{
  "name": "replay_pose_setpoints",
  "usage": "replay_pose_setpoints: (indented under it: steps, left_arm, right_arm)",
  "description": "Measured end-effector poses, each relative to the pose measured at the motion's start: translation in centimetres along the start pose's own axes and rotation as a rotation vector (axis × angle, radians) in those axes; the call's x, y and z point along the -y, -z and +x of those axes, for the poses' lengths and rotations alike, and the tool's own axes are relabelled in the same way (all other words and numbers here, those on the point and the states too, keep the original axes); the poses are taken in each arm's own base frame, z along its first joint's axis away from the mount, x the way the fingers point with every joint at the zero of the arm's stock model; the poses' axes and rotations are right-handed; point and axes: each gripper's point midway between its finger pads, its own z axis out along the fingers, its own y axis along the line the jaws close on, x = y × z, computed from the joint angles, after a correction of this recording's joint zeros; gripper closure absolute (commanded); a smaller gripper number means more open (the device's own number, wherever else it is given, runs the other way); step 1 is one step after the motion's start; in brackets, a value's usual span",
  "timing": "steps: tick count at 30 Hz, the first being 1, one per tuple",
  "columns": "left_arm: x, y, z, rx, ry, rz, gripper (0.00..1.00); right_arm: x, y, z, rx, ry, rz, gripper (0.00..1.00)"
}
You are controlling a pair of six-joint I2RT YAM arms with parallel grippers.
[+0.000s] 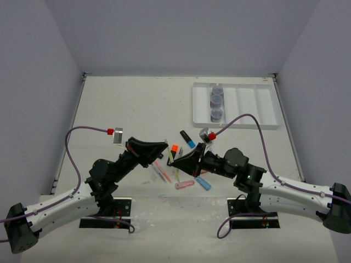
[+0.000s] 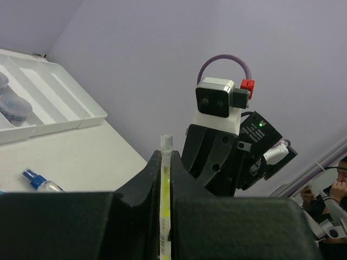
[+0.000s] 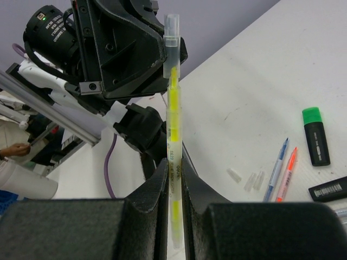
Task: Sort the stationery into containers
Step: Close the pen cap on the pen.
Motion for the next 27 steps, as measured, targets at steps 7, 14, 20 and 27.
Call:
replay_pose_setpoints:
  steps: [7, 14, 20, 27]
  left_arm:
    - [0.2, -0.1, -0.2, 0.007, 0.001, 0.008, 1.0]
    - [0.7, -0.1, -0.4, 0.022, 0.002, 0.038, 1.0]
    - [1.1, -0.1, -0.9, 0.04, 0.002, 0.053, 1.0]
    - [1.3, -0.2, -1.6, 0.072, -0.011, 0.057, 0.9]
  right_arm:
    - [-0.3, -0.1, -0.8, 0.011, 0.012, 0.001, 1.0]
    - [-0.9, -0.5, -1.8, 0.025, 0.02, -0.009, 1.0]
    - [-1.1, -1.2, -2.4, 0.045, 0.037, -0.016, 1.0]
    - [-1.2, -1.8, -3.6, 0.042, 0.077, 0.018, 1.0]
